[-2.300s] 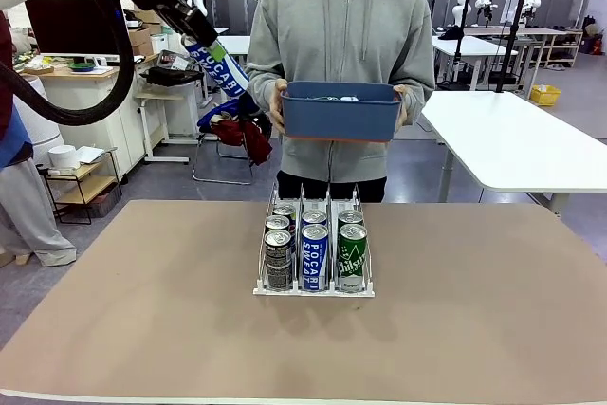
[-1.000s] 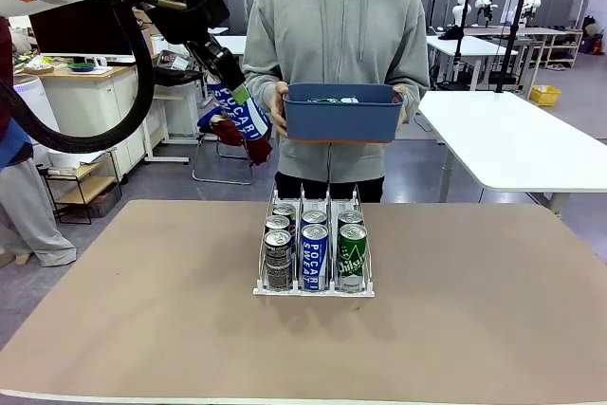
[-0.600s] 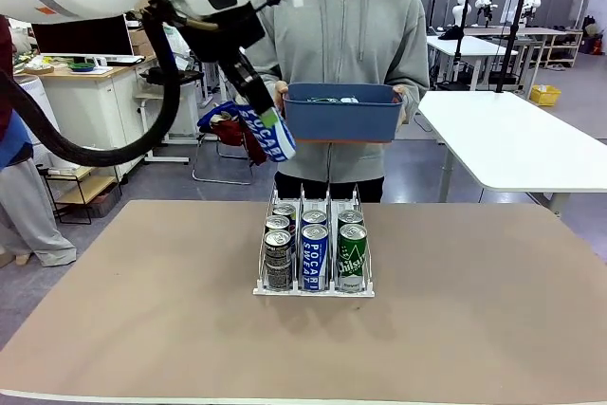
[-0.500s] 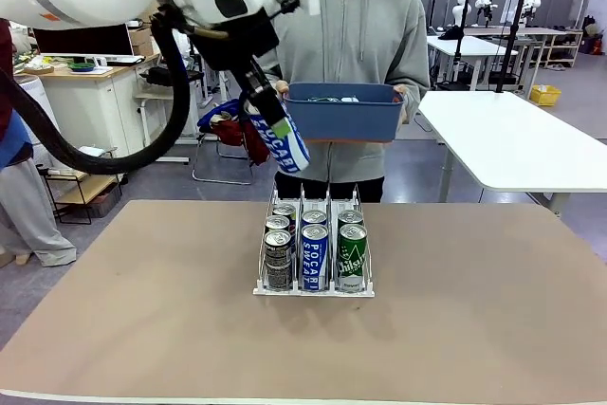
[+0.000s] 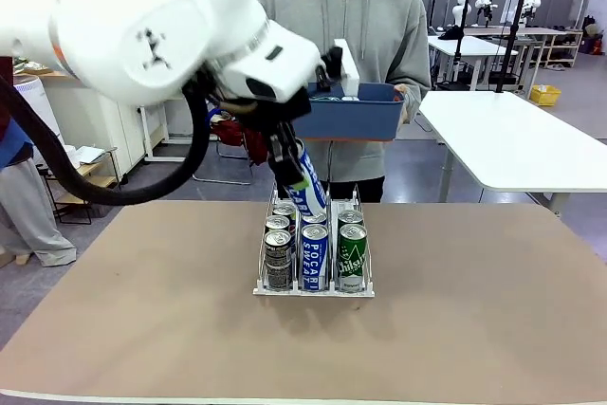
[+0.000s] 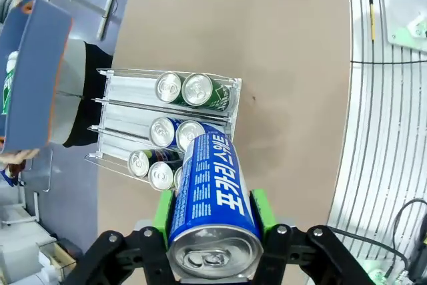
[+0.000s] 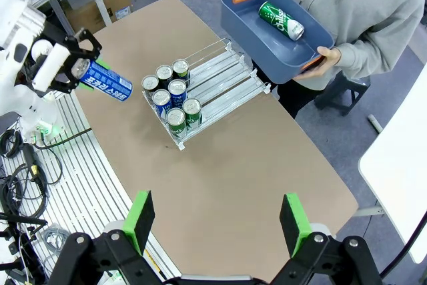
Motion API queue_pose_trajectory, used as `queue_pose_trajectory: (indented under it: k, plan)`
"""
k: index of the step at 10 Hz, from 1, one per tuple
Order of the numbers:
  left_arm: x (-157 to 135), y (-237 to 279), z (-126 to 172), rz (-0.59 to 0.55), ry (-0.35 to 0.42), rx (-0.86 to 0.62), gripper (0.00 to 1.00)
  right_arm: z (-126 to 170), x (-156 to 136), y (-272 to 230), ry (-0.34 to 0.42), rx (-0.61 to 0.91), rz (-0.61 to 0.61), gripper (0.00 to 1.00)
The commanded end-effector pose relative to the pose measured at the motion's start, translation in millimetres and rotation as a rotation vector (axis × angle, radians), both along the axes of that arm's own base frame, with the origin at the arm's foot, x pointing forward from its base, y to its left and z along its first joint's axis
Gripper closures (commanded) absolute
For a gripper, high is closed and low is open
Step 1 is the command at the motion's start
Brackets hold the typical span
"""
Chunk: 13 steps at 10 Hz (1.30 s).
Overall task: Fill the beverage cans into the dispenser.
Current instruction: Place the picked Ionic drink in the line of the Automatic Can Dispenser with the same cans.
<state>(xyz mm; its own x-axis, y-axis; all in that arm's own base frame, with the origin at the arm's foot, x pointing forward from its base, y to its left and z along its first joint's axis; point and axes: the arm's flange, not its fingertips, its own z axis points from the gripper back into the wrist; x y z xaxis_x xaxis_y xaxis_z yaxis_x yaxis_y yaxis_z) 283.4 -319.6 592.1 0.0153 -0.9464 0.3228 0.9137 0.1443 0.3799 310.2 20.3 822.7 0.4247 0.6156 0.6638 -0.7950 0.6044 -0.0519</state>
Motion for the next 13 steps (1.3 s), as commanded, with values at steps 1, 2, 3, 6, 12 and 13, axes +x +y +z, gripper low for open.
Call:
queue_pose_trajectory:
  k: [1, 2, 3, 6, 12, 13]
  plan:
    - [8.6, -7.7, -16.6, 0.092, 0.019, -0.024, 0.82, -4.2, -2.0, 1.7, -0.005, 0.023, 0.010, 0.00]
    - [10.8, -16.4, -22.3, 0.173, 0.040, -0.075, 0.82, -4.2, -2.0, 1.7, -0.005, 0.023, 0.010, 0.00]
    - [14.6, -16.6, -30.7, 0.158, 0.067, -0.073, 0.82, -4.2, -2.0, 1.7, -0.005, 0.023, 0.010, 0.00]
    - [13.0, -11.8, -31.9, 0.125, 0.071, -0.035, 0.82, -4.2, -2.0, 1.7, -0.005, 0.023, 0.010, 0.00]
    - [34.5, -28.7, -69.9, 0.216, 0.107, 0.009, 0.43, -4.2, -2.0, 1.7, -0.005, 0.023, 0.010, 0.00]
    - [37.1, -31.2, -75.5, 0.207, 0.119, 0.005, 0.43, -4.2, -2.0, 1.7, -0.005, 0.023, 0.010, 0.00]
